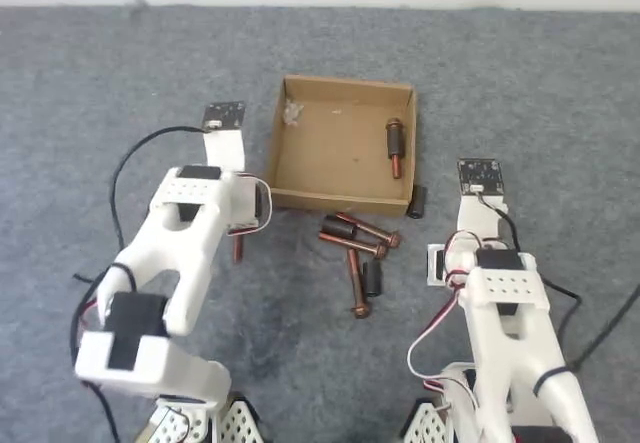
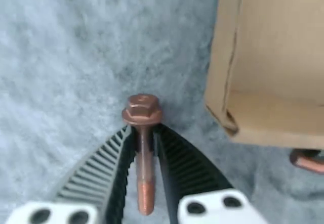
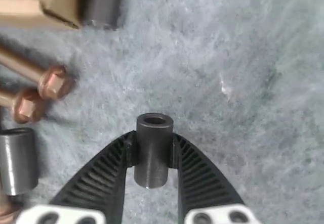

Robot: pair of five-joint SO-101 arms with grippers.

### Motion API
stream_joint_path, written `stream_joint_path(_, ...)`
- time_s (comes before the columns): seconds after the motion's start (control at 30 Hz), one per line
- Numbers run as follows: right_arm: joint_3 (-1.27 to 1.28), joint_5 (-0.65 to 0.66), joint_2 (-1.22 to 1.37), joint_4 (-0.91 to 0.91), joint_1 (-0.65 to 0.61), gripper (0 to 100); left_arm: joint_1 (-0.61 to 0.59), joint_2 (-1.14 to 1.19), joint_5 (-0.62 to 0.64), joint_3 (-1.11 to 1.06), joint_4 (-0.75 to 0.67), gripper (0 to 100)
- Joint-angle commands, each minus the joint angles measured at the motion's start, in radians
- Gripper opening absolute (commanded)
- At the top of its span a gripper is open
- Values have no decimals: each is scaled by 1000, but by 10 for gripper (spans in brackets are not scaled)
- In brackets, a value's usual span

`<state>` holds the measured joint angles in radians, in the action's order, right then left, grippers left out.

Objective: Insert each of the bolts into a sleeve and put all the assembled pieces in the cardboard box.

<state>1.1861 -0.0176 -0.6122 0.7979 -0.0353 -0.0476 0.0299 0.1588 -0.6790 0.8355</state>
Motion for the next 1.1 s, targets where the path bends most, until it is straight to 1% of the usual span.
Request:
stream_joint_path(0.0,0,-75,-70,-25,-44,6,-25,-104,-31,-19,-91,13)
stream_joint_path(0.1,26,-110,-107,-76,-76,6,-49,-98,-28,-22,-123,13)
stream_joint_path(0.23,91,-121,-179,-200,-133,6,-49,-95,-28,-24,-123,13)
stream_joint_path(0.4,187,-160,-325,-403,-214,6,-49,-97,-28,-25,-121,13)
stream_joint_path(0.6,344,-155,-487,-694,-329,6,-49,-97,-28,-25,-121,13)
stream_joint_path(0.73,368,-155,-515,-728,-394,6,-49,-97,-28,-25,-121,13)
stream_joint_path(0.8,373,-157,-515,-751,-407,6,-49,-97,-28,-25,-121,13)
stream_joint_path(0.97,404,-160,-513,-954,-406,6,-49,-98,-28,-27,-121,13)
stream_joint_path(1.07,413,-160,-513,-1029,-407,6,-49,-98,-28,-27,-120,13)
